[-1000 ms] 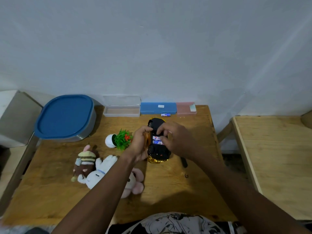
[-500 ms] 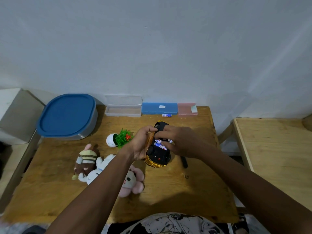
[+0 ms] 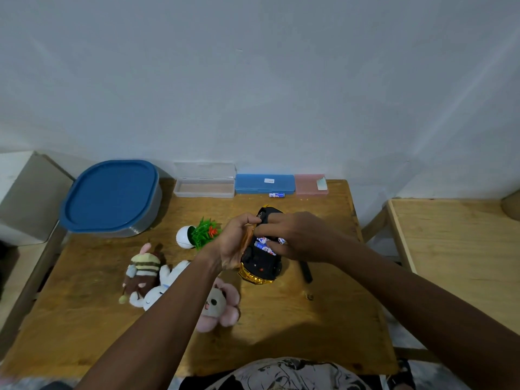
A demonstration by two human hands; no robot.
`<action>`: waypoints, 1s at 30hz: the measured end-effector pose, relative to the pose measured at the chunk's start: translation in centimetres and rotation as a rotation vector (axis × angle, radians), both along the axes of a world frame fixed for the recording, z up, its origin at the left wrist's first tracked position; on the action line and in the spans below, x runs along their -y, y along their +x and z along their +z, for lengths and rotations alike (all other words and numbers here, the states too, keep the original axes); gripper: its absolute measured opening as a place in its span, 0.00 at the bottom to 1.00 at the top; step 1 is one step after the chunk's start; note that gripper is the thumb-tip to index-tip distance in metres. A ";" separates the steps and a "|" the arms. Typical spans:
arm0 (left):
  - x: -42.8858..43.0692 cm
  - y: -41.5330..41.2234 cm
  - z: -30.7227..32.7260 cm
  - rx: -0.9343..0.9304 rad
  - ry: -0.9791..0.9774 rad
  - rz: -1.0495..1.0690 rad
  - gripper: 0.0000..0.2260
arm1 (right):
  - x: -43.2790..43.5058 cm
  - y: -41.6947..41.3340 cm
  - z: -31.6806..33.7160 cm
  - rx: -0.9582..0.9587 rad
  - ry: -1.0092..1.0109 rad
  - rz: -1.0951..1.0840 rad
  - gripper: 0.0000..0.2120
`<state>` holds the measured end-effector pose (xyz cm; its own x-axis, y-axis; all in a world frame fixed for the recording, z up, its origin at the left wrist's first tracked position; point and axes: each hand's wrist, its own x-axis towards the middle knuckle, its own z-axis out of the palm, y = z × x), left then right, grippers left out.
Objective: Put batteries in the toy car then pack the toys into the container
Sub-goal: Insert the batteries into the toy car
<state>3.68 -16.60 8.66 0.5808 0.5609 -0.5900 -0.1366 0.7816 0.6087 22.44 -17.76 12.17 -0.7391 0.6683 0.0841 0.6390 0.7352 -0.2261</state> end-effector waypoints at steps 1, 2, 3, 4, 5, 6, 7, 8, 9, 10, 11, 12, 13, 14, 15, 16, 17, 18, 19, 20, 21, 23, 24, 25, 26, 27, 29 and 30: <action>0.0 0.0 0.1 -0.004 0.000 0.004 0.21 | -0.1 0.0 0.0 -0.004 -0.002 0.003 0.12; 0.1 0.1 0.2 -0.005 -0.003 0.010 0.21 | -0.1 0.0 -0.1 -0.003 -0.008 0.007 0.11; 0.2 0.0 0.2 -0.003 -0.008 0.019 0.21 | -0.2 0.1 -0.2 0.014 -0.014 0.013 0.09; 0.2 -0.1 0.1 0.003 -0.015 0.026 0.22 | -0.2 0.2 -0.4 0.040 -0.015 0.020 0.08; 0.1 -0.3 0.0 0.010 -0.017 0.026 0.23 | -0.2 0.4 -0.6 0.067 -0.023 0.019 0.08; 0.0 -0.5 0.0 0.009 -0.014 0.020 0.24 | 0.0 0.5 -0.7 0.074 -0.047 0.008 0.08; -0.1 -0.8 0.1 -0.001 -0.011 0.011 0.24 | 0.3 0.6 -0.7 0.055 -0.086 -0.014 0.08; -0.3 -1.1 0.1 -0.010 -0.012 0.002 0.24 | 0.6 0.6 -0.7 0.016 -0.119 -0.042 0.09; -0.5 -1.4 0.2 -0.013 -0.012 -0.004 0.24 | 0.9 0.4 -0.7 -0.025 -0.134 -0.074 0.11; -0.6 -1.6 0.4 -0.010 -0.008 -0.005 0.24 | 1.0 0.2 -0.6 -0.059 -0.130 -0.098 0.13; -0.8 -1.6 0.6 -0.006 -0.003 -0.006 0.23 | 1.0 0.0 -0.5 -0.080 -0.116 -0.108 0.15; -0.9 -1.6 0.7 0.002 0.001 -0.015 0.23 | 1.0 -0.2 -0.5 -0.090 -0.103 -0.106 0.15; -1.0 -1.6 0.7 0.004 0.004 -0.018 0.23 | 0.8 -0.3 -0.5 -0.092 -0.097 -0.102 0.16; -1.0 -1.4 0.9 0.003 0.006 -0.017 0.22 | 0.6 -0.4 -0.5 -0.088 -0.094 -0.101 0.16; -0.9 -1.3 1.1 0.006 0.003 -0.016 0.22 | 0.4 -0.4 -0.5 -0.079 -0.090 -0.102 0.16; -0.8 -1.2 1.0 0.013 -0.001 -0.018 0.22 | 0.2 -0.3 -0.6 -0.071 -0.084 -0.103 0.16; -0.8 -1.1 0.9 0.014 -0.001 -0.021 0.22 | 0.1 -0.3 -0.6 -0.065 -0.079 -0.104 0.16; -0.7 -1.1 0.8 0.009 0.002 -0.022 0.22 | 0.1 -0.3 -0.6 -0.061 -0.075 -0.100 0.16; -0.7 -1.0 0.7 0.005 0.006 -0.022 0.22 | 0.1 -0.3 -0.6 -0.062 -0.071 -0.095 0.16; -0.7 -0.9 0.7 0.004 0.009 -0.024 0.22 | 0.1 -0.3 -0.6 -0.063 -0.069 -0.090 0.15; -0.7 -0.9 0.7 -0.005 0.012 -0.024 0.22 | 0.1 -0.2 -0.5 -0.063 -0.067 -0.084 0.15; -0.7 -0.7 0.7 -0.018 0.019 -0.018 0.21 | 0.1 -0.2 -0.4 -0.056 -0.059 -0.068 0.15; -0.7 -0.6 0.6 -0.023 0.019 -0.018 0.21 | 0.1 -0.2 -0.3 -0.053 -0.053 -0.060 0.15; -0.7 -0.6 0.5 -0.026 0.020 -0.015 0.21 | 0.0 -0.1 -0.2 -0.053 -0.050 -0.054 0.15; -0.7 -0.6 0.5 -0.027 0.020 -0.015 0.22 | 0.0 -0.1 -0.1 -0.055 -0.050 -0.051 0.16; -0.7 -0.5 0.5 -0.025 0.018 -0.015 0.22 | -0.2 0.0 0.0 -0.055 -0.053 -0.050 0.16; -0.7 -0.4 0.4 -0.035 0.025 -0.012 0.22 | -0.3 -0.1 0.0 -0.044 -0.065 -0.045 0.16; -0.6 -0.3 0.6 -0.041 0.032 -0.014 0.21 | -0.3 -0.2 0.0 -0.035 -0.072 -0.041 0.17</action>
